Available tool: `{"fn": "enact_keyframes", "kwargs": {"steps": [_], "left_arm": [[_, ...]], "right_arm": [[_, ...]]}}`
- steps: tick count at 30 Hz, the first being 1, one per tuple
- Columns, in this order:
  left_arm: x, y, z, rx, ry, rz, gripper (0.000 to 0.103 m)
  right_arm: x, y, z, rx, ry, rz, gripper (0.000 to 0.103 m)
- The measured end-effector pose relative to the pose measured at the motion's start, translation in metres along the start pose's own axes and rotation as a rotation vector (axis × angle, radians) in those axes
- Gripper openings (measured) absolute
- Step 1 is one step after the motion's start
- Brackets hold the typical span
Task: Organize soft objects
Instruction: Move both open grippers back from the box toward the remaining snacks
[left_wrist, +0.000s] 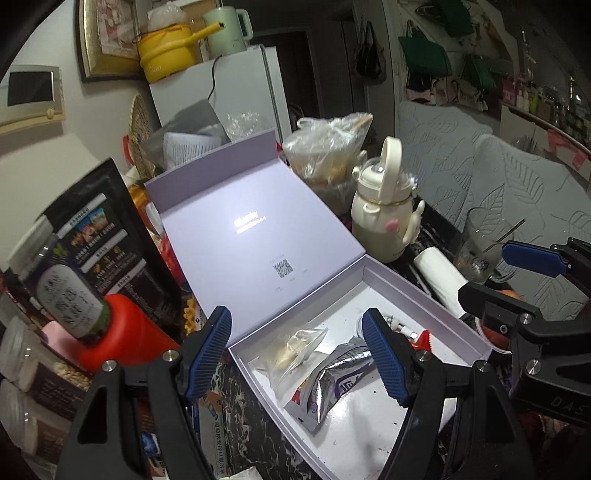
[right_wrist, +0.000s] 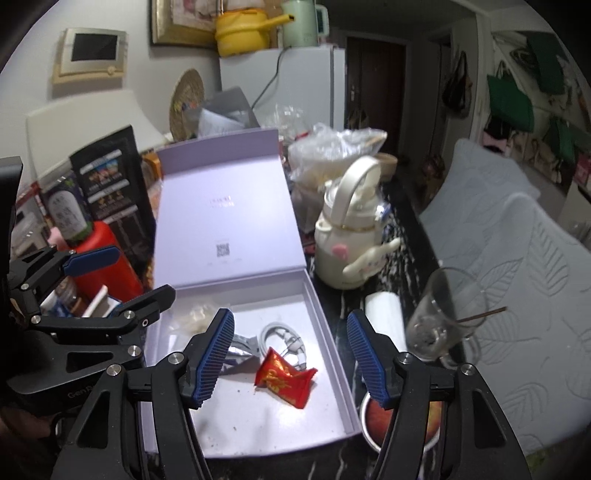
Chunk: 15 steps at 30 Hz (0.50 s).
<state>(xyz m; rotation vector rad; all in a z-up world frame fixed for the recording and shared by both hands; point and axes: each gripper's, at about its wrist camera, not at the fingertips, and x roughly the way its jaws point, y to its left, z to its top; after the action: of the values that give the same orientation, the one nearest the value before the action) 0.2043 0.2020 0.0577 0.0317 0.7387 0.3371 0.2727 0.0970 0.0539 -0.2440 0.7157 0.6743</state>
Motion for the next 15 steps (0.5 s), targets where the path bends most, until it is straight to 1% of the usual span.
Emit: {"fn": "enact_keyframes", "kwargs": {"steps": [3, 5, 9, 15], "left_arm": [[-0.019, -0.001, 0.0, -0.001, -0.028, -0.005, 0.073], [-0.032, -0.002, 0.0, -0.001, -0.047, -0.011, 0.073], [-0.059, -0.004, -0.004, 0.0, -0.089, -0.022, 0.073], [-0.089, -0.005, -0.011, -0.005, -0.138, -0.042, 0.076]], "right_arm": [[-0.021, 0.004, 0.0, -0.008, -0.032, -0.005, 0.065], [-0.036, 0.006, 0.0, -0.014, -0.054, -0.01, 0.067], [-0.063, 0.012, -0.003, -0.027, -0.098, -0.028, 0.069], [-0.1, 0.019, -0.013, -0.041, -0.147, -0.049, 0.077]]}}
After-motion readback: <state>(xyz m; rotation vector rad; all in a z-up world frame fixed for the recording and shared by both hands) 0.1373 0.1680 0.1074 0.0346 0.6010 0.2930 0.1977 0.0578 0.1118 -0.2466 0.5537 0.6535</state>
